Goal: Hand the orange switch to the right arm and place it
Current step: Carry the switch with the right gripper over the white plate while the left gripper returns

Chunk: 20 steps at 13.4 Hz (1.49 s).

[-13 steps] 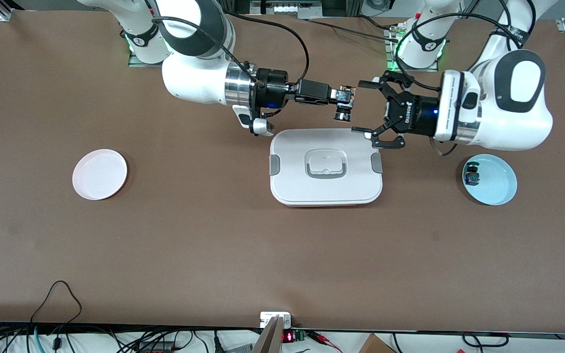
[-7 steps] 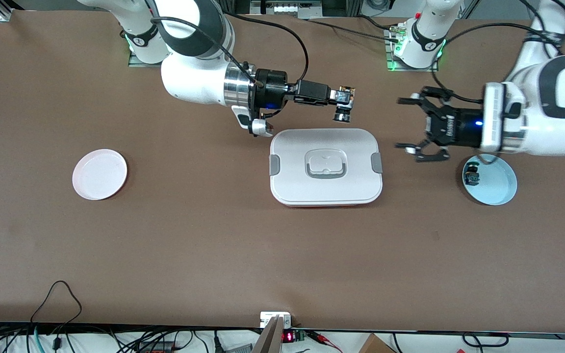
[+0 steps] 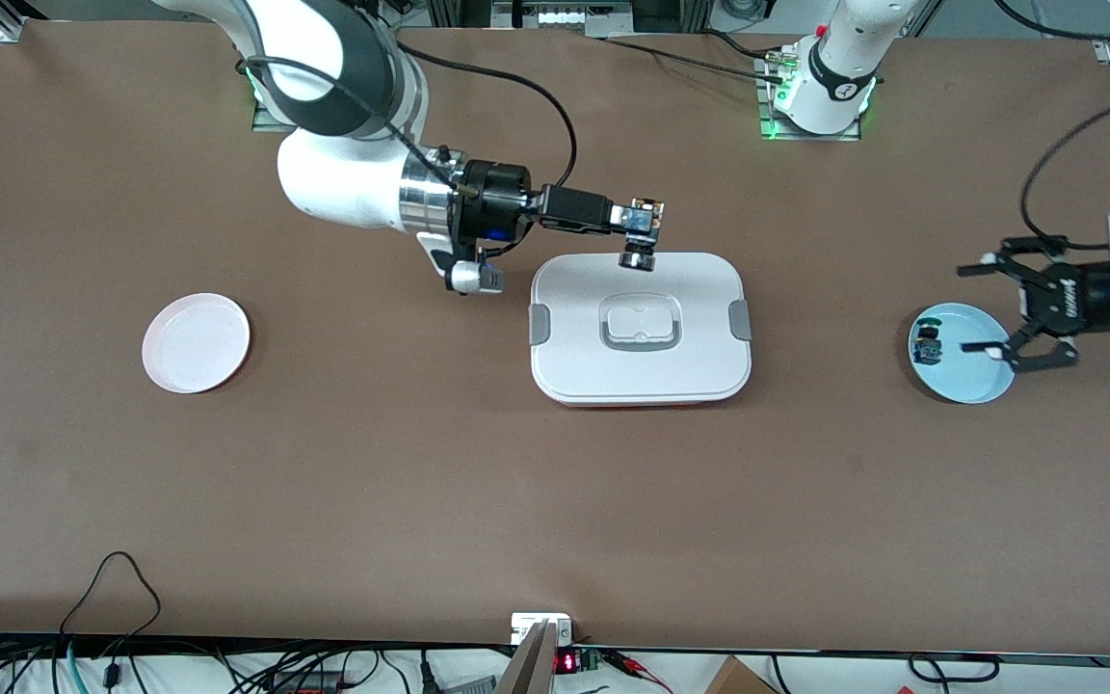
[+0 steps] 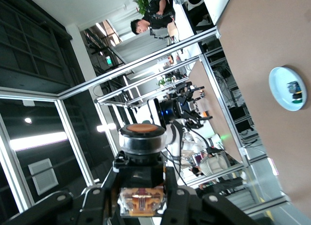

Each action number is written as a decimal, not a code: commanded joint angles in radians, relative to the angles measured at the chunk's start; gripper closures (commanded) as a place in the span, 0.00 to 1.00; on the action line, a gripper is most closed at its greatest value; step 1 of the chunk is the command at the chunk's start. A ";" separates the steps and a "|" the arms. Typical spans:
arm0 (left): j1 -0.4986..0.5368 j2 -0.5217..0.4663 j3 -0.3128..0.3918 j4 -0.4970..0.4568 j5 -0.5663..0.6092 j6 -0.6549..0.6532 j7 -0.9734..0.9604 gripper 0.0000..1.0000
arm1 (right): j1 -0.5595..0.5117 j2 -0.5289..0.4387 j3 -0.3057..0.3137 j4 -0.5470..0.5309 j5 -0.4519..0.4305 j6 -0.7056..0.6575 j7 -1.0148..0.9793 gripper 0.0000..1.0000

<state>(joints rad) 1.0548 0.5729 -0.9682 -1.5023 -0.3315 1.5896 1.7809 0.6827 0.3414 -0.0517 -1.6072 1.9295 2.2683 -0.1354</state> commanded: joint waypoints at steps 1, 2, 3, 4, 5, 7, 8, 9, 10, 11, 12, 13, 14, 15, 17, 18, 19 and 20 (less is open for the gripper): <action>-0.026 0.096 -0.015 0.183 0.175 -0.065 -0.006 0.00 | -0.087 -0.012 0.009 -0.033 -0.120 -0.116 -0.016 0.91; -0.010 0.099 -0.014 0.215 0.177 -0.065 -0.011 0.00 | -0.121 -0.006 0.009 -0.048 -0.157 -0.159 -0.018 0.91; 0.014 0.099 -0.011 0.249 0.178 -0.059 -0.011 0.00 | -0.150 -0.001 0.009 -0.062 -0.191 -0.195 -0.018 0.91; 0.040 0.105 -0.006 0.289 0.183 -0.059 -0.014 0.00 | -0.178 0.002 0.009 -0.075 -0.248 -0.220 -0.018 0.91; 0.040 0.098 0.023 0.313 0.204 -0.053 -0.015 0.00 | -0.199 0.008 0.009 -0.094 -0.330 -0.236 -0.021 0.91; 0.045 0.097 0.069 0.335 0.216 -0.043 -0.018 0.00 | -0.244 0.007 0.009 -0.155 -0.485 -0.265 -0.087 0.91; 0.051 0.091 0.092 0.362 0.219 -0.042 -0.034 0.00 | -0.259 0.005 0.009 -0.184 -0.504 -0.272 -0.113 0.91; 0.048 0.088 0.121 0.384 0.221 -0.045 -0.076 0.00 | -0.268 0.004 0.009 -0.215 -0.539 -0.276 -0.137 0.91; 0.048 0.055 0.131 0.386 0.245 -0.046 -0.127 0.00 | -0.279 0.004 0.007 -0.243 -0.614 -0.274 -0.162 0.91; 0.045 0.029 0.128 0.386 0.285 -0.048 -0.180 0.00 | -0.291 0.004 0.007 -0.267 -0.686 -0.274 -0.191 0.91; 0.047 0.013 0.123 0.386 0.301 -0.048 -0.227 0.00 | -0.302 0.001 0.007 -0.287 -0.734 -0.276 -0.222 0.91; 0.044 -0.010 0.123 0.384 0.304 -0.049 -0.273 0.00 | -0.322 -0.002 0.007 -0.301 -0.792 -0.279 -0.240 0.91; 0.039 -0.024 0.121 0.383 0.305 -0.049 -0.305 0.00 | -0.336 -0.004 0.007 -0.300 -0.879 -0.298 -0.242 0.91; 0.033 -0.045 0.120 0.379 0.307 -0.049 -0.329 0.00 | -0.345 -0.005 0.001 -0.300 -0.999 -0.309 -0.251 0.92; 0.011 -0.080 0.117 0.373 0.330 -0.053 -0.386 0.00 | -0.365 -0.013 -0.008 -0.300 -1.166 -0.326 -0.259 0.92; -0.008 -0.090 0.114 0.373 0.338 -0.059 -0.417 0.00 | -0.377 -0.015 -0.010 -0.295 -1.238 -0.344 -0.259 0.92; -0.034 -0.105 0.117 0.375 0.336 -0.071 -0.451 0.00 | -0.385 -0.021 -0.011 -0.293 -1.342 -0.348 -0.259 0.92; -0.056 -0.125 0.120 0.366 0.336 -0.074 -0.500 0.00 | -0.390 -0.024 -0.016 -0.293 -1.465 -0.346 -0.259 0.92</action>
<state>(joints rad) 1.0346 0.4898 -0.8572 -1.1221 -0.0251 1.5326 1.3523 0.3087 0.3462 -0.0678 -1.8882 0.6080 1.9388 -0.3767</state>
